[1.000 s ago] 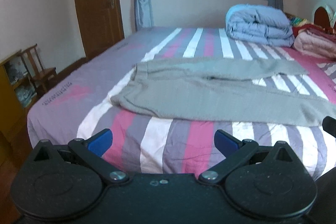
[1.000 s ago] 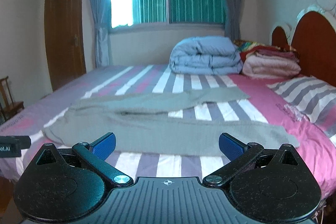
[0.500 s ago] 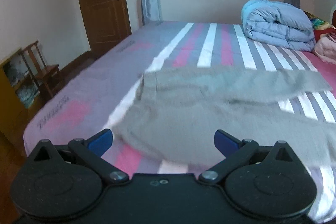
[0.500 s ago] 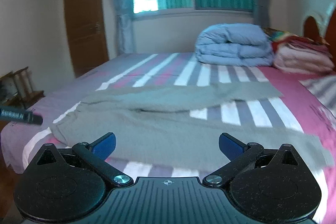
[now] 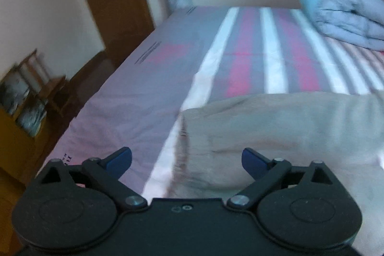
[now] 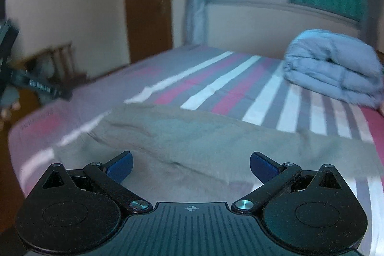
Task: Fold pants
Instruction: 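Lower both grippers and pinch the sweatpants waistband edge, then lift the waistband with both grippers and fold it over onto the legs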
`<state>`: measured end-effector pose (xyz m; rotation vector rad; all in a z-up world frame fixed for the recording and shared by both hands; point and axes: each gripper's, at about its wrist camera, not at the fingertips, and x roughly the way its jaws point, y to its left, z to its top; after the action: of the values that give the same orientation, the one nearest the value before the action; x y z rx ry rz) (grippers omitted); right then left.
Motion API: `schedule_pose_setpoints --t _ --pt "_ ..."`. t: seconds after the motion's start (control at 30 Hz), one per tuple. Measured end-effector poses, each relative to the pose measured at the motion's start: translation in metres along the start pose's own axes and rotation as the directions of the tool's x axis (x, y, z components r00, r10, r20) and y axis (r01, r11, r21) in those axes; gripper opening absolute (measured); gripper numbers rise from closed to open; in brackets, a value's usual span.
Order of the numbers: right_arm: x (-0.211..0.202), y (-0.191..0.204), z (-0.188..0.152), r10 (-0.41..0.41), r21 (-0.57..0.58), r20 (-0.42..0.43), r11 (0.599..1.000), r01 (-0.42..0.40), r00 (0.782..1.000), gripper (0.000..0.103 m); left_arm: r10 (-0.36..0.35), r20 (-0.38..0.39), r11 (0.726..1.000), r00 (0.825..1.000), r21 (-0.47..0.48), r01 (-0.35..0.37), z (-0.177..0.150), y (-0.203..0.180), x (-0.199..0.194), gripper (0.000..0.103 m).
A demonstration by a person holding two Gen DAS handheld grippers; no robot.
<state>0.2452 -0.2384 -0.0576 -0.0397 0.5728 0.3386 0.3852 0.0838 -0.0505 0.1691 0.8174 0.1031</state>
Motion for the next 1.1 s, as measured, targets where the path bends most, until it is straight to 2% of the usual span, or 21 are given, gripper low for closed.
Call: schedule_pose_setpoints --t 0.13,0.2,0.23,0.27,0.3,0.37,0.53,0.6,0.67,0.7,0.77,0.87,0.9,0.93,0.97,1.1 --pt "0.076 -0.014 0.019 0.042 -0.071 -0.069 0.996 -0.047 0.997 0.103 0.010 -0.075 0.996 0.997 -0.092 -0.017 0.020 0.020 0.067 0.091" --pt "0.111 -0.021 0.024 0.055 -0.092 -0.099 0.994 -0.064 0.994 0.103 0.008 -0.114 0.995 0.993 -0.098 -0.020 0.026 0.022 0.097 0.091" --pt "0.130 -0.024 0.027 0.062 -0.106 -0.117 0.992 -0.074 0.991 0.099 0.015 -0.134 0.996 0.991 -0.090 -0.027 0.027 0.022 0.113 0.091" --pt "0.149 -0.026 0.030 0.068 -0.124 -0.138 0.989 -0.085 0.988 0.089 0.030 -0.149 0.995 0.988 -0.085 -0.043 0.028 0.022 0.128 0.091" --pt "0.171 -0.029 0.033 0.074 -0.134 -0.170 0.986 -0.097 0.983 0.085 0.032 -0.161 0.995 0.986 -0.086 -0.047 0.030 0.022 0.141 0.091" --pt "0.210 -0.035 0.040 0.081 -0.143 -0.219 0.983 -0.114 0.972 0.083 0.011 -0.178 0.995 0.984 -0.096 -0.029 0.034 0.022 0.166 0.092" --pt "0.288 -0.044 0.062 0.094 -0.202 -0.255 0.968 -0.148 0.963 0.083 -0.035 -0.213 0.993 0.976 -0.115 0.011 0.037 0.022 0.208 0.092" --pt "0.317 -0.044 0.069 0.089 -0.233 -0.275 0.960 -0.157 0.957 0.083 -0.086 -0.217 0.988 0.972 -0.145 0.055 0.036 0.023 0.221 0.091" --pt "0.337 -0.046 0.071 0.069 -0.251 -0.302 0.957 -0.149 0.951 0.083 -0.173 -0.224 0.975 0.959 -0.177 0.134 0.033 0.021 0.232 0.076" --pt "0.347 -0.049 0.071 0.068 -0.252 -0.313 0.956 -0.152 0.947 0.083 -0.209 -0.228 0.968 0.951 -0.186 0.168 0.032 0.020 0.236 0.060" --pt "0.360 -0.053 0.071 0.060 -0.253 -0.321 0.956 -0.147 0.945 0.083 -0.208 -0.215 0.970 0.954 -0.171 0.173 0.031 0.016 0.237 0.059" --pt "0.375 -0.055 0.067 0.080 -0.217 -0.357 0.962 -0.166 0.931 0.081 -0.199 -0.188 0.975 0.962 -0.140 0.175 0.029 0.014 0.230 0.042" --pt "0.375 -0.055 0.066 0.098 -0.206 -0.360 0.962 -0.181 0.928 0.072 -0.195 -0.172 0.977 0.965 -0.122 0.176 0.029 0.013 0.223 0.027" --pt "0.373 -0.052 0.068 0.123 -0.204 -0.364 0.957 -0.208 0.923 0.032 -0.169 -0.155 0.983 0.973 -0.097 0.155 0.030 0.014 0.217 0.017" --pt "0.368 -0.047 0.070 0.107 -0.227 -0.360 0.954 -0.198 0.927 0.009 -0.165 -0.147 0.984 0.975 -0.095 0.152 0.030 0.015 0.211 0.015" --pt "0.333 -0.028 0.068 0.061 -0.305 -0.306 0.939 -0.159 0.950 0.005 -0.174 -0.117 0.982 0.978 -0.090 0.164 0.029 0.025 0.185 0.007"
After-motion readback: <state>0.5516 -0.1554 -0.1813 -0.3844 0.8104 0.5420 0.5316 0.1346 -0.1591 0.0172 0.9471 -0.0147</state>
